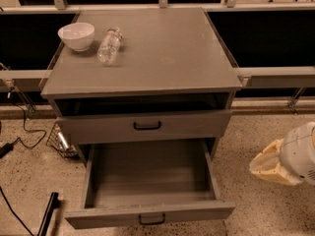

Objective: Close middle drawer

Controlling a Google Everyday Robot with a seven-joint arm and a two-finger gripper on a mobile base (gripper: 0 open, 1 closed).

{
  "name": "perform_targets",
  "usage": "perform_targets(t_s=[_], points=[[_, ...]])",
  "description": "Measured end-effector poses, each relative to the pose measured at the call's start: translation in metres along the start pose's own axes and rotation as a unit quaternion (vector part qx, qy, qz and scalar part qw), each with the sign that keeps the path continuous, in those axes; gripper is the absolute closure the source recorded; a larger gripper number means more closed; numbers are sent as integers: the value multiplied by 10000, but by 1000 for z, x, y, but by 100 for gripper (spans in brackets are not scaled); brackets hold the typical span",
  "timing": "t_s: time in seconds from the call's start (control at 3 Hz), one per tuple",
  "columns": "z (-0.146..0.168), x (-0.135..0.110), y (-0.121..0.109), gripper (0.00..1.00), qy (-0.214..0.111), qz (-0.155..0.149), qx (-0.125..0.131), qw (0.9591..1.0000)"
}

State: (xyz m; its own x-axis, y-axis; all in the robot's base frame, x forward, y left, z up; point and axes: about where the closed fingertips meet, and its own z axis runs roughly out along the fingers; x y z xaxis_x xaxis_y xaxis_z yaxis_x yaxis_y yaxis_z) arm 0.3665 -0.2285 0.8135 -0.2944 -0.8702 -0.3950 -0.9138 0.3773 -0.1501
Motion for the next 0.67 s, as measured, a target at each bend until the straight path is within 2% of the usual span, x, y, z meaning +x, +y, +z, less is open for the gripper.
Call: perform_targets(t_s=[0.33,0.67], points=[[0,0,0,100,24,-8,13,10000],[21,7,12,100,-83,-33,-73,9999]])
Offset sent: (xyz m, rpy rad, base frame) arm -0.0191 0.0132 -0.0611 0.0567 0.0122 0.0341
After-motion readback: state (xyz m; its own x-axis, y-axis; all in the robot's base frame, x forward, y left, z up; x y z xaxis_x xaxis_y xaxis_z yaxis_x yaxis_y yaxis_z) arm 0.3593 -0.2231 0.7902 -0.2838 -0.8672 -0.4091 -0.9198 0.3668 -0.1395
